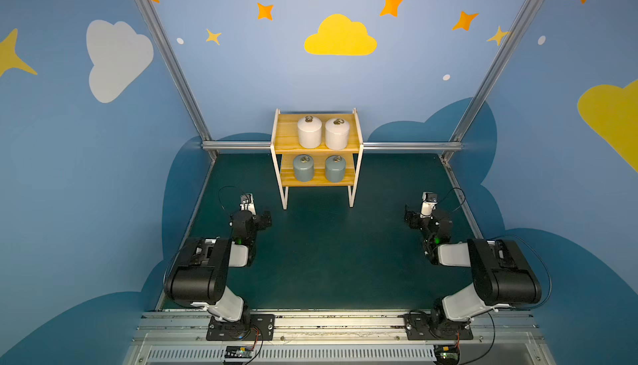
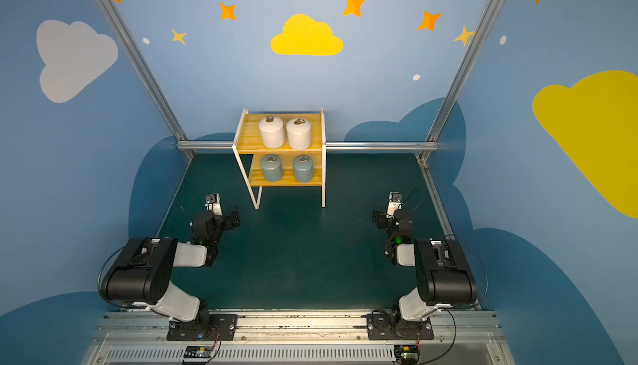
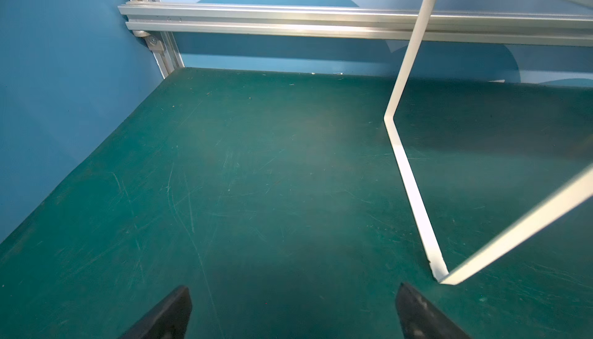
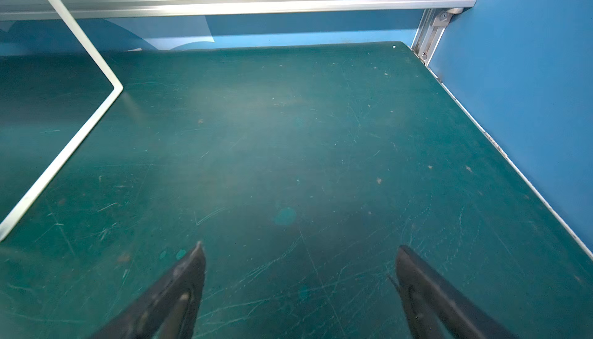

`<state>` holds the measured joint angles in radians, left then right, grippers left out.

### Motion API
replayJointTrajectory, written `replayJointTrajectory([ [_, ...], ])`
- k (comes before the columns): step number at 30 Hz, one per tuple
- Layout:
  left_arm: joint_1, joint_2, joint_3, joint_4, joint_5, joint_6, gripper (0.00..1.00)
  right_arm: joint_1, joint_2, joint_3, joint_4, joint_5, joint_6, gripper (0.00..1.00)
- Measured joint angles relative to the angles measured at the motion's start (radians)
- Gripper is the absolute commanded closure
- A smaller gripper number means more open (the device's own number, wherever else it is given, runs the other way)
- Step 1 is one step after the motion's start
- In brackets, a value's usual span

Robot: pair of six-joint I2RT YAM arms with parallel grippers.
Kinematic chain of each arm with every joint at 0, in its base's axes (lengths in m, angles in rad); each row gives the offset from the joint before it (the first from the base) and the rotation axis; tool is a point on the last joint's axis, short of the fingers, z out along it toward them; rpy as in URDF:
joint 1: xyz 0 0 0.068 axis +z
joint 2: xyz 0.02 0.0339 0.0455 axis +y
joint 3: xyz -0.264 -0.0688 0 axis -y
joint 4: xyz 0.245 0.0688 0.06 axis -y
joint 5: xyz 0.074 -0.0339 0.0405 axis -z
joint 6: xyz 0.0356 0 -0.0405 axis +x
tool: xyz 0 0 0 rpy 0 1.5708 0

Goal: Remove the tea canisters from the shelf
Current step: Pick up the tea canister from the shelf.

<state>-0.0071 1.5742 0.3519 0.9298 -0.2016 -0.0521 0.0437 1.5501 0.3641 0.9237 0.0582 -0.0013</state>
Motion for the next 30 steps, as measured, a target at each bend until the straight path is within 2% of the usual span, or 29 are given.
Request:
replayJointTrajectory([
  [25,-0.001,-0.001,0.000,0.000,-0.001,0.001,0.00,-0.006,0.000,0.000,0.000,-0.022,0.001,0.06],
  [27,-0.007,-0.021,0.002,-0.028,-0.008,0.005,0.00,-0.006,0.000,0.000,0.000,-0.022,0.001,0.06],
  [30,-0.021,-0.130,0.030,-0.166,-0.013,0.007,0.00,-0.005,-0.011,0.006,-0.029,-0.012,0.001,0.06],
])
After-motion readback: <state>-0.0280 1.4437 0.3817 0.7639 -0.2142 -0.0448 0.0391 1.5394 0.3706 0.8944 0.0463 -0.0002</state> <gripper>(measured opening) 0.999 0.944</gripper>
